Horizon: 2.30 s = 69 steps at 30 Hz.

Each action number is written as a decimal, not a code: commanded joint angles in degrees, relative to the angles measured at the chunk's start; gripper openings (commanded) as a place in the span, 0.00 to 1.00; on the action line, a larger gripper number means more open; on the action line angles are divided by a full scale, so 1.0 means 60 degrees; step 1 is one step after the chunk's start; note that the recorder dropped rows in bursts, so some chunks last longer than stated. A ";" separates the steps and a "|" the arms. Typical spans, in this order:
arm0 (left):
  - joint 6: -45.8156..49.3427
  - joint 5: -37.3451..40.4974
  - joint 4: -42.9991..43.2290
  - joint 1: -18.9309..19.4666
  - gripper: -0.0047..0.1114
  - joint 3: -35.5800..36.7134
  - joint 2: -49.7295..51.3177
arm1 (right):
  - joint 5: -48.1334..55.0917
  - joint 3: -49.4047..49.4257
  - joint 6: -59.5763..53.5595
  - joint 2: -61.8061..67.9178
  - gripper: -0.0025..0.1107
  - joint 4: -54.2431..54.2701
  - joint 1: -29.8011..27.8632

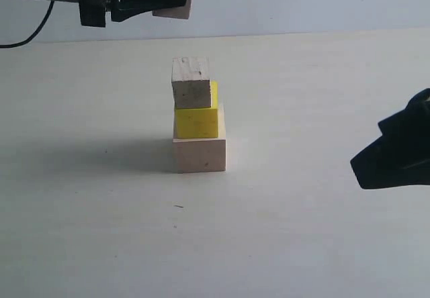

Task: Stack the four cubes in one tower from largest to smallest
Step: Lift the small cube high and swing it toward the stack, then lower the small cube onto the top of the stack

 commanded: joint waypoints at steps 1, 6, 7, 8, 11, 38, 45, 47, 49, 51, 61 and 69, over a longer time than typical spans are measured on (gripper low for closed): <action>0.0524 0.0030 -0.0616 -0.0085 0.04 0.0296 0.0222 | -0.0082 0.0044 -0.0099 -0.0075 0.02 0.0089 0.0002; 0.1054 0.0030 -0.0768 -0.0519 0.04 0.0367 0.0535 | -0.0082 0.0044 -0.0099 -0.0075 0.02 0.0089 0.0002; 0.1117 0.0030 -0.0825 -0.0576 0.04 0.0367 0.0579 | -0.0082 0.0044 -0.0099 -0.0075 0.02 0.0089 0.0002; 0.1229 0.0030 -0.0930 -0.0660 0.04 0.0367 0.0659 | -0.0082 0.0044 -0.0099 -0.0075 0.02 0.0089 0.0002; 0.1271 0.0030 -0.1002 -0.0701 0.04 0.0367 0.0827 | -0.0010 0.0044 -0.0099 -0.0075 0.02 0.0085 0.0002; 0.1314 0.0030 -0.0705 -0.0281 0.04 0.0367 0.1554 | 0.0310 0.0044 -0.0081 -0.0075 0.02 0.0149 0.0002; 0.1314 0.0030 -0.0869 -0.0281 0.04 0.0367 0.1664 | 0.0333 0.0044 -0.0065 -0.0075 0.02 0.0283 0.0002; 0.1314 0.0030 -0.0789 -0.0281 0.04 0.0367 0.1689 | 0.0333 0.0044 -0.0065 -0.0075 0.02 0.0283 0.0002; 0.1314 0.0030 -0.0754 -0.0281 0.04 0.0367 0.1689 | 0.0333 0.0044 -0.0065 -0.0075 0.02 0.0283 0.0002; 0.1314 0.0030 -0.0754 -0.0281 0.04 0.0367 0.1689 | 0.0316 0.0044 -0.0065 -0.0075 0.02 0.0283 0.0002; 0.1314 0.0030 -0.0558 -0.0382 0.04 0.0367 0.1689 | 0.0276 0.0044 -0.0065 -0.0075 0.02 0.0283 0.0002; 0.1314 0.0030 -0.0536 -0.0385 0.04 0.0367 0.1707 | 0.0276 0.0044 -0.0065 -0.0075 0.02 0.0283 0.0002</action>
